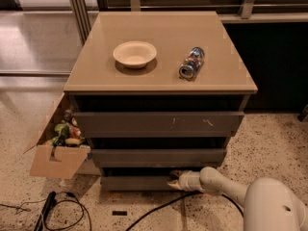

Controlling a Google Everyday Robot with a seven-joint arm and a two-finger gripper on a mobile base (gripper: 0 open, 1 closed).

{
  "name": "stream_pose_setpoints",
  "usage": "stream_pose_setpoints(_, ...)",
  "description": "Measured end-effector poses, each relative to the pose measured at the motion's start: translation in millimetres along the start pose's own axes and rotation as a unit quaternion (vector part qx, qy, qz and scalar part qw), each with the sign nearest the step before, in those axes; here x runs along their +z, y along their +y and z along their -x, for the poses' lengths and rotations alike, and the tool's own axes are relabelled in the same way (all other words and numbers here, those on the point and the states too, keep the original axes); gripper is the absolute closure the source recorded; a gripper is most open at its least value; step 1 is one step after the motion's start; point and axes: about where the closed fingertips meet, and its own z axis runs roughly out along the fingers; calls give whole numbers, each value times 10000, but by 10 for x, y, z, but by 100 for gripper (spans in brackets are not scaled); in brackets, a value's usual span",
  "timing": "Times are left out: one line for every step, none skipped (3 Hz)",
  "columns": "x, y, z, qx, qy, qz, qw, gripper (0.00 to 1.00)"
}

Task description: Open bottom drawer

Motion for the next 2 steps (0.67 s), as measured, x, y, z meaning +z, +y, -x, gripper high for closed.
stream_pose_setpoints(-34, -8, 35, -1, 0, -1, 10000, 100)
stream_pose_setpoints(-147, -76, 119, -217, -39, -173, 9996, 100)
